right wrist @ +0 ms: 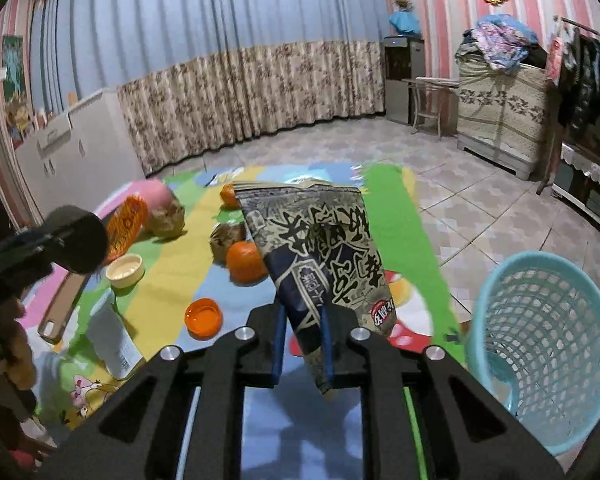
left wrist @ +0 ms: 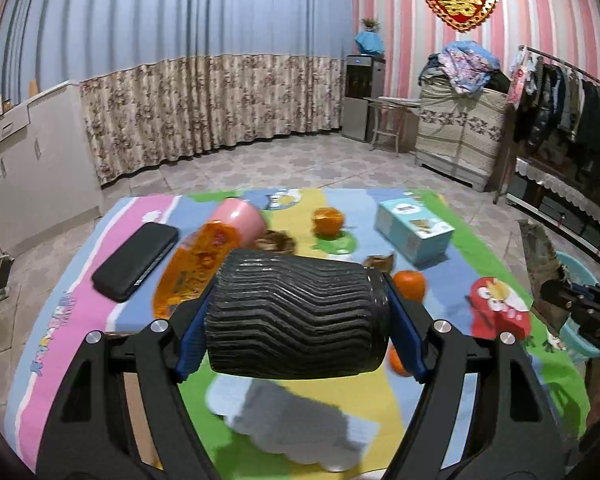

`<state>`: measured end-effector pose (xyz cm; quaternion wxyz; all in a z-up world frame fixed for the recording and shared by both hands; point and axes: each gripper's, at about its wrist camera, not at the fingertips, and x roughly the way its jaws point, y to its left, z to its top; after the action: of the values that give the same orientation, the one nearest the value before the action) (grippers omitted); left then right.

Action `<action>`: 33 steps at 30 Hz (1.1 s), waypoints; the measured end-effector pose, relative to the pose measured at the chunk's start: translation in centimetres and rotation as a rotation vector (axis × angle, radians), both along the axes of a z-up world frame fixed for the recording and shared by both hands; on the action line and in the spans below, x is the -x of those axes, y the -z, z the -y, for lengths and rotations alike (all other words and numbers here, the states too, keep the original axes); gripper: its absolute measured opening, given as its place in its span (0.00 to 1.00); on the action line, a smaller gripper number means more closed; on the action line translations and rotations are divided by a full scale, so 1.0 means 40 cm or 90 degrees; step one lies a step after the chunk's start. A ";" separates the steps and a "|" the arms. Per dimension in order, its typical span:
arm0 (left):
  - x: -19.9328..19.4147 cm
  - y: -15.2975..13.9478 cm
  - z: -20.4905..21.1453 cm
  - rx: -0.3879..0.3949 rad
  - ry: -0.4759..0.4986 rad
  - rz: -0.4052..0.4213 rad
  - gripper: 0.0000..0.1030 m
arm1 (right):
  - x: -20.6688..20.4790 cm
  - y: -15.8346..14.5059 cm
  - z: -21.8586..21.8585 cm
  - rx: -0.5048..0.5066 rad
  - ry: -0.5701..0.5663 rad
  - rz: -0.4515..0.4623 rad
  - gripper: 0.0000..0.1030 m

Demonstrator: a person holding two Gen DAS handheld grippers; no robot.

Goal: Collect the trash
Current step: 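Carry the cylinder and snack packet to the basket and release both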

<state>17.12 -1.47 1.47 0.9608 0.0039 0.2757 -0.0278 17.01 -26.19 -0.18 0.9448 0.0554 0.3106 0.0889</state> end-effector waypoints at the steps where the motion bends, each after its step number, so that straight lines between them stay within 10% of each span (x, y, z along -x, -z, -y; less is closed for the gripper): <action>1: 0.001 -0.002 0.016 -0.001 0.005 0.001 0.72 | 0.007 -0.003 0.020 -0.009 0.004 0.002 0.15; 33: -0.010 0.053 0.734 0.002 0.271 0.002 0.72 | 0.112 0.069 0.567 -0.068 0.264 0.025 0.15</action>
<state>17.51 -30.84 -0.65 0.9337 0.0606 0.2672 -0.2305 12.53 -48.88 -2.93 0.9445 0.1664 0.2687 -0.0901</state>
